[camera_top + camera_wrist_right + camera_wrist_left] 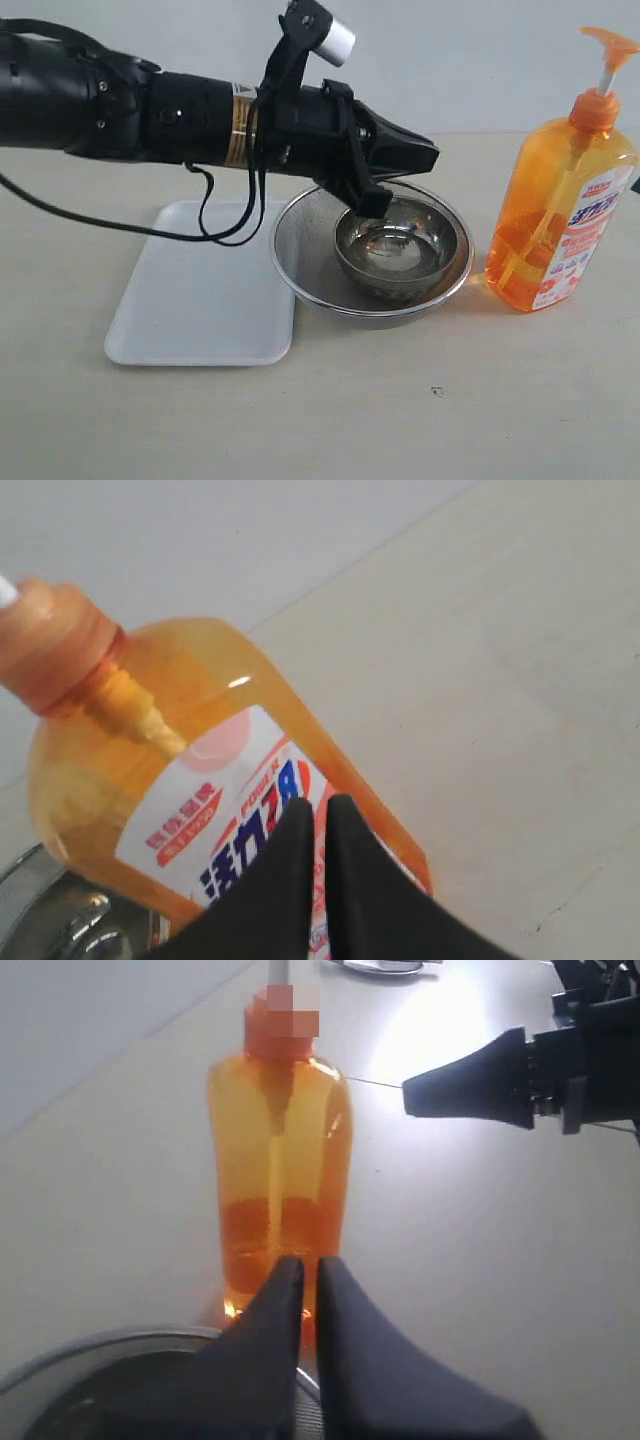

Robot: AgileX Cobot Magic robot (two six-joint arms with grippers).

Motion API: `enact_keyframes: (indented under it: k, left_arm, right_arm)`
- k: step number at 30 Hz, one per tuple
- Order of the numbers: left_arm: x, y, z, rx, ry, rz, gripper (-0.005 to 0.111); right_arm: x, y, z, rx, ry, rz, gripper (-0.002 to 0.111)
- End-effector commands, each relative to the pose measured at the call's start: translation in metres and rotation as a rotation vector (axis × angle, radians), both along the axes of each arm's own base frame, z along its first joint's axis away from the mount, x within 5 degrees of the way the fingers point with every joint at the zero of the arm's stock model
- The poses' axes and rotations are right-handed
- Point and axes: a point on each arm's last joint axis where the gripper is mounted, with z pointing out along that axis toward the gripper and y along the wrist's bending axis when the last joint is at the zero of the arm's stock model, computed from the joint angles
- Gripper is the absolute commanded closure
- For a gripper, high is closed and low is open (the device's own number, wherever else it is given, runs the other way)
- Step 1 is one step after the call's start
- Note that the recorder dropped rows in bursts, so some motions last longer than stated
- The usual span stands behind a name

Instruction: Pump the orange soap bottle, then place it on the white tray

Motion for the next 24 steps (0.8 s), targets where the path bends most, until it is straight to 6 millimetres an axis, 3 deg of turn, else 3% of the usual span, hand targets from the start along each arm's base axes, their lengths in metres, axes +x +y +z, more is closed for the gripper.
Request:
enact_keyframes:
  k: [1, 14, 24]
  left_arm:
    - [0.02, -0.01, 0.003, 0.029, -0.052, -0.061, 0.102]
    - [0.076, -0.048, -0.018, 0.003, -0.097, -0.11, 0.102]
    - [0.086, -0.062, -0.027, 0.023, -0.083, -0.228, 0.102]
  right_arm:
    - [0.004, -0.005, 0.008, 0.0, -0.08, -0.059, 0.108]
    - [0.012, -0.008, 0.023, -0.049, -0.15, -0.083, 0.108]
    - [0.013, -0.011, 0.015, -0.174, -0.088, -0.085, 0.108]
